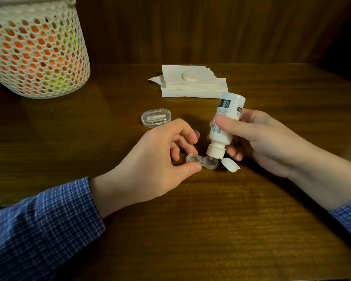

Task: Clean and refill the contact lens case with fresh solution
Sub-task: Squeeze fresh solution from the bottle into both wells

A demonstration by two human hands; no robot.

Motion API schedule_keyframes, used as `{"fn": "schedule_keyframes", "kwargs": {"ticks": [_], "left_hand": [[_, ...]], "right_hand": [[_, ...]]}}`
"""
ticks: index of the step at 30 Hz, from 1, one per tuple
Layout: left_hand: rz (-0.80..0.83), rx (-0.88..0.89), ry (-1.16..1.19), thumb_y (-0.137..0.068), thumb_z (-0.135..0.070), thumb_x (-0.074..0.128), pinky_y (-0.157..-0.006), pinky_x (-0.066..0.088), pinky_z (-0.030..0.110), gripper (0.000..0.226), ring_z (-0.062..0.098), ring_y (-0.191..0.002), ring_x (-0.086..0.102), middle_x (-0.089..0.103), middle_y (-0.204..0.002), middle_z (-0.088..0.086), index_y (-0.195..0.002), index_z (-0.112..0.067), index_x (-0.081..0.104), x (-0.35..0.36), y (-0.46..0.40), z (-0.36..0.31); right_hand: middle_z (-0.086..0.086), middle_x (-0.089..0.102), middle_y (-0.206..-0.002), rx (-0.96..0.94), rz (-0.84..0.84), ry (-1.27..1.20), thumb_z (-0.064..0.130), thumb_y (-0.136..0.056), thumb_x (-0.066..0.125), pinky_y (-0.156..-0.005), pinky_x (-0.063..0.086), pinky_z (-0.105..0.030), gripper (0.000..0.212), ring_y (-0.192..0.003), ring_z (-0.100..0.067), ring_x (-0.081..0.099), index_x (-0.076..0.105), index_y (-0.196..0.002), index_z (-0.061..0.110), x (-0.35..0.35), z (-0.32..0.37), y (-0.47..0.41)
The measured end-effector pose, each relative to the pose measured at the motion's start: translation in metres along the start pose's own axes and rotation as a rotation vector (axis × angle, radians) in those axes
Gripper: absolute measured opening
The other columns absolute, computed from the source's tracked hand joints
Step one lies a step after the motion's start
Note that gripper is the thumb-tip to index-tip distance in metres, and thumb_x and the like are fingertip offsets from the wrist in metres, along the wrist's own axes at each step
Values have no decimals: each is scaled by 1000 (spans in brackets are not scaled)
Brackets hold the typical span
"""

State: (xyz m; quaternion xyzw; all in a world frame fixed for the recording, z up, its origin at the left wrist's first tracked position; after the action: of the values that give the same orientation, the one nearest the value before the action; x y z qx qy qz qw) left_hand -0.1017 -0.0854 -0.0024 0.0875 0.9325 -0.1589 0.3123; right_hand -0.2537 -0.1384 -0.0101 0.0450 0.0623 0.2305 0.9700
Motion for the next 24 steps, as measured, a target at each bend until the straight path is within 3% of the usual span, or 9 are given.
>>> {"fn": "schedule_keyframes", "kwargs": {"ticks": [7, 24], "left_hand": [[5, 3, 21, -80, -16, 88, -63, 59, 33, 40, 19, -74, 64, 73, -97, -13, -111, -24, 64, 1, 1, -1], [20, 21, 35, -81, -17, 87, -60, 59, 36, 40, 20, -69, 62, 71, -100, -15, -110, -28, 61, 2, 0, 3]], "right_hand": [[-5, 67, -74, -7, 2, -1, 47, -77, 71, -45, 43, -19, 63, -53, -10, 54, 64, -116, -2, -1, 0, 0], [-6, 68, -77, -9, -11, -14, 49, -72, 74, -47, 45, -21, 59, -56, -12, 55, 69, -111, 6, -1, 1, 2]]}}
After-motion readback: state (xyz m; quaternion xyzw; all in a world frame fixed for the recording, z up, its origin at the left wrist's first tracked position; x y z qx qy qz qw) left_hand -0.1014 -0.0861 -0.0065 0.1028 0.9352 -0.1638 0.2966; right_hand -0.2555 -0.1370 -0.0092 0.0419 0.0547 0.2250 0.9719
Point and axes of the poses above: each hand's wrist, its own y-axis away from the middle knuckle, its own x-axis out of the palm, z = x × y, the point moved 9 cm from there along -y, towards the middle knuckle
